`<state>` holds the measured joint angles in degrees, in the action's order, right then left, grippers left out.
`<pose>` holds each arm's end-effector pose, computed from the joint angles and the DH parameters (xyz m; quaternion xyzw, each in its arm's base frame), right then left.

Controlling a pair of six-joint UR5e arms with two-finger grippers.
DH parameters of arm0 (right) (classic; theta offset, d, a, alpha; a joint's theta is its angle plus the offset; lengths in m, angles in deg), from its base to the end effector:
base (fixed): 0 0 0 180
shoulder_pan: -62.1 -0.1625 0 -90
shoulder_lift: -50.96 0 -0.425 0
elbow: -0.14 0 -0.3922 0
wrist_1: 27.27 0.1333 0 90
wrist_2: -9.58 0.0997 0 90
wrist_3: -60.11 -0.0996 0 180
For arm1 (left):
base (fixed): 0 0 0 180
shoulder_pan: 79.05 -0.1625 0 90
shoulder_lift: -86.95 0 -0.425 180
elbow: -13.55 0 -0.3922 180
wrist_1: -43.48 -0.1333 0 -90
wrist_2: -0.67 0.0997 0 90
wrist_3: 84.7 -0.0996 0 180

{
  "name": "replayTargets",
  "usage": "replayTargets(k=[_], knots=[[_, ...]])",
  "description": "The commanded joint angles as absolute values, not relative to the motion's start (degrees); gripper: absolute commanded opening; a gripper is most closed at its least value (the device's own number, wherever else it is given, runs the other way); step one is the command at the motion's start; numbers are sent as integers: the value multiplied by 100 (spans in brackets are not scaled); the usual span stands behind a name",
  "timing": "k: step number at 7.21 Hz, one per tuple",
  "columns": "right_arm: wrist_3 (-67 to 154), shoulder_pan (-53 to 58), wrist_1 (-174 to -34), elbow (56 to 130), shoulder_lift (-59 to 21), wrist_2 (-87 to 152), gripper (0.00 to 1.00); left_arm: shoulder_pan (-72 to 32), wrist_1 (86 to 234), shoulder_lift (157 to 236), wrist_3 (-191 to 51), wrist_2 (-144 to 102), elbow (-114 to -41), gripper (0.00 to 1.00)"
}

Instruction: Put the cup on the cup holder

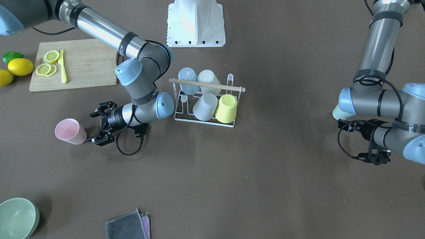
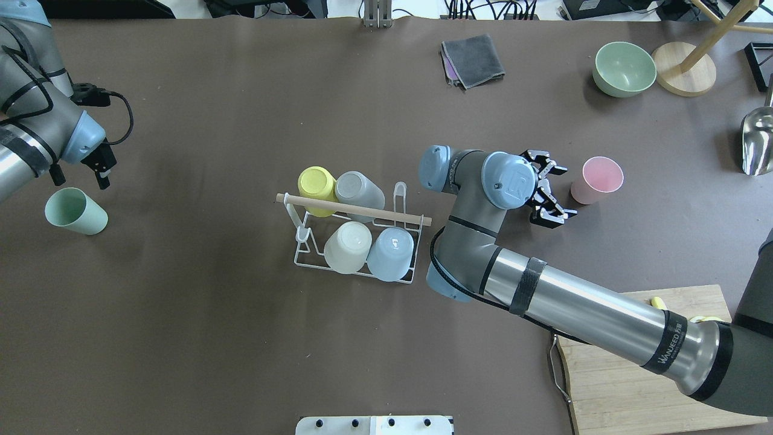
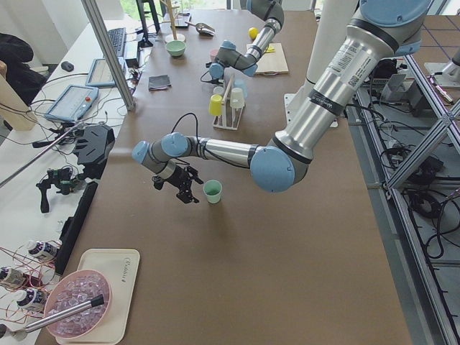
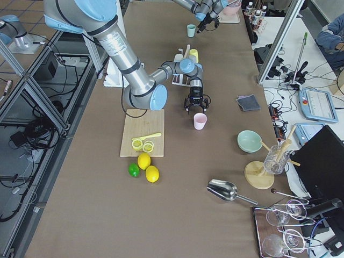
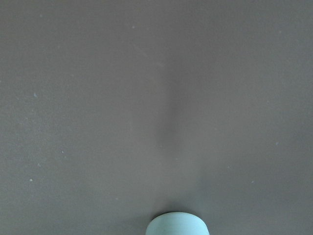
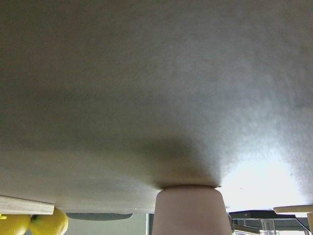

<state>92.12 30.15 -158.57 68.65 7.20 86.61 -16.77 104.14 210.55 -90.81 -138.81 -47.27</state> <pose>-0.5379 -0.5189 0.4137 -0.1141 0.1411 -0.7071 0.6834 0.2697 -0.6370 0.5870 -0.2691 0.3647 0.1716 0.8747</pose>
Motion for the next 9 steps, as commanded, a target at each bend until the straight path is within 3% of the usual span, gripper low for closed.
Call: replayTargets(k=[1,9], knots=[[9245,2985,-15849,6861,667,8578,100,-1848,10229,21079,-9427,-13882,-4561,97],[9324,2818,-15752,6984,386,8552,100,-2113,9824,21228,-9850,-13847,-4279,97]])
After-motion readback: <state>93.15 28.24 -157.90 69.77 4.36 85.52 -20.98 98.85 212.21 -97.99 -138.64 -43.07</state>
